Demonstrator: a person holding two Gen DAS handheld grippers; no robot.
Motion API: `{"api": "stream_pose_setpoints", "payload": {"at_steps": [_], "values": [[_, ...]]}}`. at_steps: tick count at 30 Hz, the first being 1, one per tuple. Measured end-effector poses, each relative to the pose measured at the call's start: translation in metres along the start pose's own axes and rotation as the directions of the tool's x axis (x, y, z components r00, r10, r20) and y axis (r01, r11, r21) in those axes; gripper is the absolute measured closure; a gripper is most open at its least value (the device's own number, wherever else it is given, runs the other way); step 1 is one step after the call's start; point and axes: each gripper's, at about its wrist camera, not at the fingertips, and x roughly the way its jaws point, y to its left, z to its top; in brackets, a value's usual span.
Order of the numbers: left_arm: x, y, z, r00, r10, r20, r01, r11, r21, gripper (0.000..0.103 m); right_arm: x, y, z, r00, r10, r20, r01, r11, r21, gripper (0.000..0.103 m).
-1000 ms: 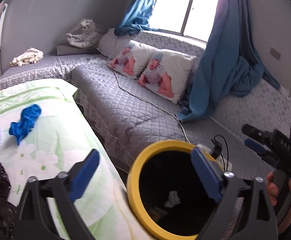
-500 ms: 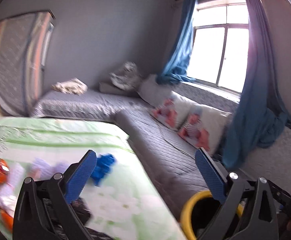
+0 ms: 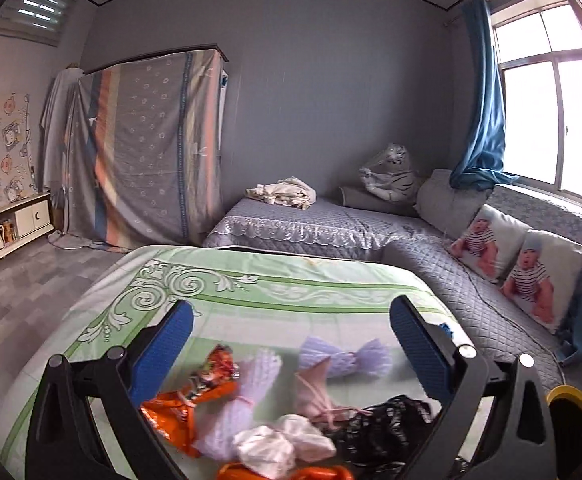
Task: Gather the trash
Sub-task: 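Move both open tools back over the bed, then grasp the orange snack wrapper with left tool while right tool grasps a black plastic bag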
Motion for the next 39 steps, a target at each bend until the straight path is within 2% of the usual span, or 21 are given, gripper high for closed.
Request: {"api": "stream_pose_setpoints", "payload": {"at_steps": [4,7,12,18,22,27,34,39], "values": [[0.012,0.042,-0.008,0.999,0.039,-0.028,-0.039,0.999,0.005,0.008,0.02,0.035,-0.013,0.995,0.079,-0.065,-0.083,0.994,-0.066,0.008],[0.025,0.066,-0.018,0.996,0.044,-0.081,-0.044,0.999,-0.003,0.008,0.027,0.061,-0.025,0.987,0.111,-0.114,-0.125,0.985,-0.12,0.008],[0.046,0.09,-0.03,0.988,0.038,-0.149,-0.038,0.999,0.004,0.008,0.042,0.08,-0.038,0.979,0.098,-0.176,-0.126,0.979,-0.157,0.008],[0.065,0.1,-0.039,0.976,0.059,-0.207,-0.052,0.998,0.039,0.008,0.061,0.09,-0.048,0.974,0.04,-0.224,-0.087,0.975,-0.204,0.009],[0.075,0.104,-0.041,0.968,0.07,-0.241,-0.059,0.997,0.055,0.008,0.071,0.087,-0.05,0.968,0.034,-0.248,-0.083,0.978,-0.192,0.009],[0.095,0.102,-0.05,0.949,0.075,-0.308,-0.037,0.991,0.126,0.008,0.078,0.086,-0.051,0.966,0.015,-0.257,-0.067,0.978,-0.196,0.009],[0.114,0.101,-0.063,0.921,0.063,-0.385,-0.009,0.99,0.142,0.008,0.091,0.075,-0.053,0.955,0.012,-0.298,-0.058,0.988,-0.145,0.009],[0.122,0.101,-0.066,0.911,0.026,-0.412,0.022,0.993,0.112,0.024,0.098,0.073,-0.054,0.946,0.013,-0.324,-0.059,0.989,-0.133,0.017]]}}
